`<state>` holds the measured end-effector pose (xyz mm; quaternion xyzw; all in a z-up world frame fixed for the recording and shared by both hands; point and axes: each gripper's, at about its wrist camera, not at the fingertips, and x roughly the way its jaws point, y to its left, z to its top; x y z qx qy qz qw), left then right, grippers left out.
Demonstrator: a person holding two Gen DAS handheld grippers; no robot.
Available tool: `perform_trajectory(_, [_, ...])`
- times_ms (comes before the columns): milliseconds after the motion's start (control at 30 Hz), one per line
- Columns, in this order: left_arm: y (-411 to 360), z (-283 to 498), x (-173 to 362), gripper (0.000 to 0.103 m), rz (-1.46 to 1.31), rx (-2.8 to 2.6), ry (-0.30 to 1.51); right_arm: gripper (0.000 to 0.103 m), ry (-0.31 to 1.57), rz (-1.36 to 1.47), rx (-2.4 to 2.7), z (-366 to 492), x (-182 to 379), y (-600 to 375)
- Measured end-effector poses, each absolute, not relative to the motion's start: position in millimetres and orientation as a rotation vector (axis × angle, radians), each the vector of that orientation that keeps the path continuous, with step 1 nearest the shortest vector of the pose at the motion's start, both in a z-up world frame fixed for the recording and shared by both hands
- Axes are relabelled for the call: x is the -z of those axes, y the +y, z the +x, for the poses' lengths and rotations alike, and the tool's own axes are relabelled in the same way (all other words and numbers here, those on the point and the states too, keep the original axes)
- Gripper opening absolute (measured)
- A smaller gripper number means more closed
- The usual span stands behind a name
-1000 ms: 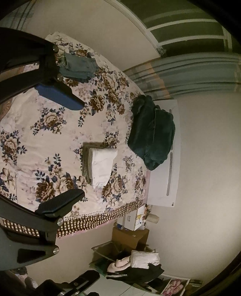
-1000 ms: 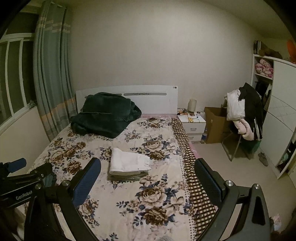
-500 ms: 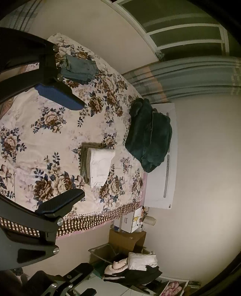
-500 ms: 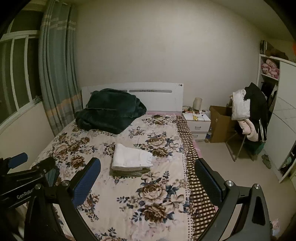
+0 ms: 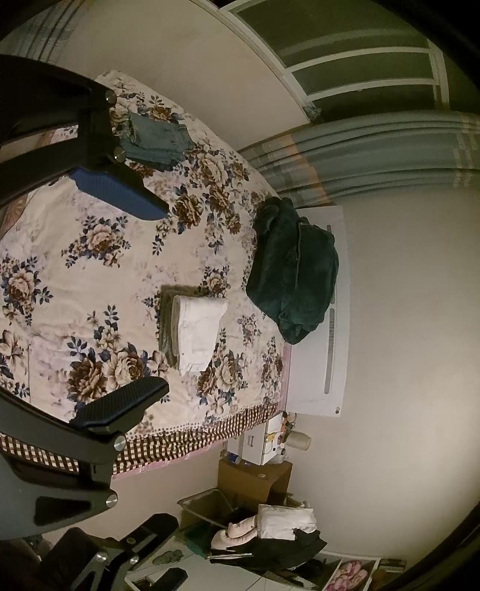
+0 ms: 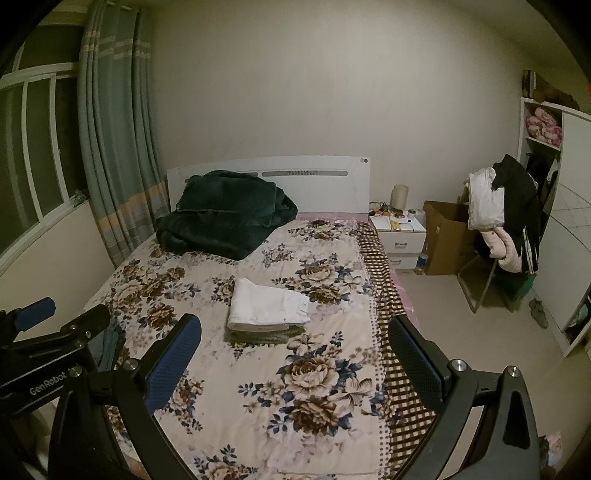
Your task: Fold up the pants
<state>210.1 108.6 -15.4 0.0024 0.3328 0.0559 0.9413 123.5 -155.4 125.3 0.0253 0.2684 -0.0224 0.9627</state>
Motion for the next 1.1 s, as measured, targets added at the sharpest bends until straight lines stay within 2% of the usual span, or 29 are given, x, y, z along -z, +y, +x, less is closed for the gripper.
perform_trajectory(133, [108,210,13,0.093,0.012,-0.109,0.68,0.103,0.556,0.055,0.044,125,-121,-156])
perform_trajectory(333, [111,210,10,0.097,0.021,-0.112,0.677,0.103,0.58,0.059,0.045,130,-114,-157])
perform_trajectory(1100, [117,217,17,0.097,0.024,-0.106,0.682,0.103,0.607,0.049,0.076,139,-101,-155])
